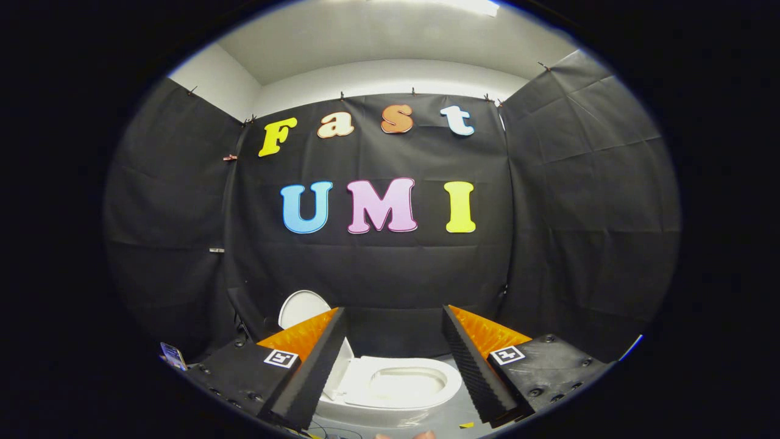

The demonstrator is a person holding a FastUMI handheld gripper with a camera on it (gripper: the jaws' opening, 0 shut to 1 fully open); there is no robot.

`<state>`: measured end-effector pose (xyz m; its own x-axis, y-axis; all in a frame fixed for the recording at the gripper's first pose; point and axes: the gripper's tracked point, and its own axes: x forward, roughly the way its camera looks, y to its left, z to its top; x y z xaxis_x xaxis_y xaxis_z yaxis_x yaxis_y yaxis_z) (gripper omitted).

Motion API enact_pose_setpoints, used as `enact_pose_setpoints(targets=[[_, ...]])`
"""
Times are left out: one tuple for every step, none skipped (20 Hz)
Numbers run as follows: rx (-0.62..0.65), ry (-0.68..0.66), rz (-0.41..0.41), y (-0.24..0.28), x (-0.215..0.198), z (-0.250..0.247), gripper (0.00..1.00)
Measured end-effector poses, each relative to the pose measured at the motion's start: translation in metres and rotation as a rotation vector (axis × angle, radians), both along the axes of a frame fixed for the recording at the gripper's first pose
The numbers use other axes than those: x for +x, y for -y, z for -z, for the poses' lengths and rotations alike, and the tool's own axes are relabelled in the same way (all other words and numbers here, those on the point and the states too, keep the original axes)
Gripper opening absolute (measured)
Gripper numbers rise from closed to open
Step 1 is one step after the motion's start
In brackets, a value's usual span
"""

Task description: Open the toilet lid.

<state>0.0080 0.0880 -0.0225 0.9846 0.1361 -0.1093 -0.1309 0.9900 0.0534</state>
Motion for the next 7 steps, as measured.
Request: enact_pose_setpoints(targets=[[0.000,0.000,0.000,0.0002,0.0002,0.0004,0.98],[0.000,0.000,0.000,0.0001,0.0011,0.0001,0.98],[0.000,0.000,0.000,0.0002,0.0011,-0.0002,0.98],[0.000,0.000,0.000,0.0002,0.0003,-0.0003,0.98],[0.001,0.002,0.000,0.0000,-0.0001,-0.0006,0.98],[0.002,0.004,0.001,0.0007,0.0009,-0.0016,0.98],[0.002,0.006,0.001,0.0005,0.0017,-0.0022,0.98]])
